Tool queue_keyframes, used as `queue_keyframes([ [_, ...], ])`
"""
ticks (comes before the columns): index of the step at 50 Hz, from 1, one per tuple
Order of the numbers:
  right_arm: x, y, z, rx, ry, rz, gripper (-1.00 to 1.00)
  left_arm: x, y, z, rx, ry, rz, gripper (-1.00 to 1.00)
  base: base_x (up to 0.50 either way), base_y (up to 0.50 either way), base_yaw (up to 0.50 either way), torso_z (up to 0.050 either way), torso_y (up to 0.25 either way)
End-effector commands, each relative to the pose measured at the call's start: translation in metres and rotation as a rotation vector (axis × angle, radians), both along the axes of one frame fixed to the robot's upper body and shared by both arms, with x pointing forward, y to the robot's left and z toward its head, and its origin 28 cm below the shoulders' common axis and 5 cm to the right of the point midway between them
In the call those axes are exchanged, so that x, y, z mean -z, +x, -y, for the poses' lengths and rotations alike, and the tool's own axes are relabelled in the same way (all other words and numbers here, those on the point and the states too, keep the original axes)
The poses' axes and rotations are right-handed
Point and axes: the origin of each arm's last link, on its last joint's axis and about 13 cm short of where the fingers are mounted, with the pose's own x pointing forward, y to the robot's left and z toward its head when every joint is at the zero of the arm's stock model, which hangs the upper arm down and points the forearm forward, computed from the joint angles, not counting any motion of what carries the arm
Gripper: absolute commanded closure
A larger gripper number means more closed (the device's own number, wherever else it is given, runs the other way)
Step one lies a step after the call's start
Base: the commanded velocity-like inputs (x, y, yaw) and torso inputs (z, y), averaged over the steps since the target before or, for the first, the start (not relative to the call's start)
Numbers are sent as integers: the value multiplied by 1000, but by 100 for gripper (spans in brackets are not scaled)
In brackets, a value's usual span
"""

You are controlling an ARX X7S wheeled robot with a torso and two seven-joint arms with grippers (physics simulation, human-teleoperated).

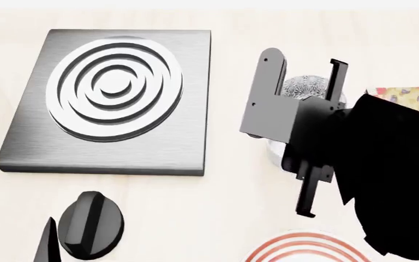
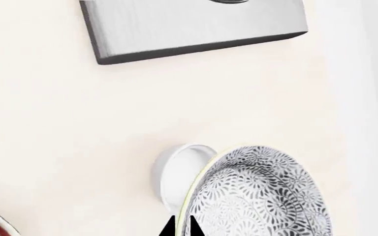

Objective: Pick the akita bowl on the ramekin and place it on the plate.

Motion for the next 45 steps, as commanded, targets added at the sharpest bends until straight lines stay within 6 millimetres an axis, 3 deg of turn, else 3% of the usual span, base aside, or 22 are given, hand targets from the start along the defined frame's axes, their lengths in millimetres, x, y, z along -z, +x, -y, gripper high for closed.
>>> queue_keyframes([
  [1, -3, -25, 2, -45, -23, -41, 100, 0, 0, 0, 0, 0, 0, -100, 0, 0, 0, 0, 0],
  [13, 2, -59, 10, -75, -30, -94, 100, -1, -1, 1, 4, 0, 1, -100, 0, 0, 0, 0, 0],
  [24, 20, -93, 15, -106, -86, -154, 100, 0, -1, 2, 7, 1, -1, -100, 0, 0, 0, 0, 0],
  [45, 51, -112, 18, -125, -141, -237, 100, 1, -2, 2, 6, 2, -4, -100, 0, 0, 0, 0, 0],
])
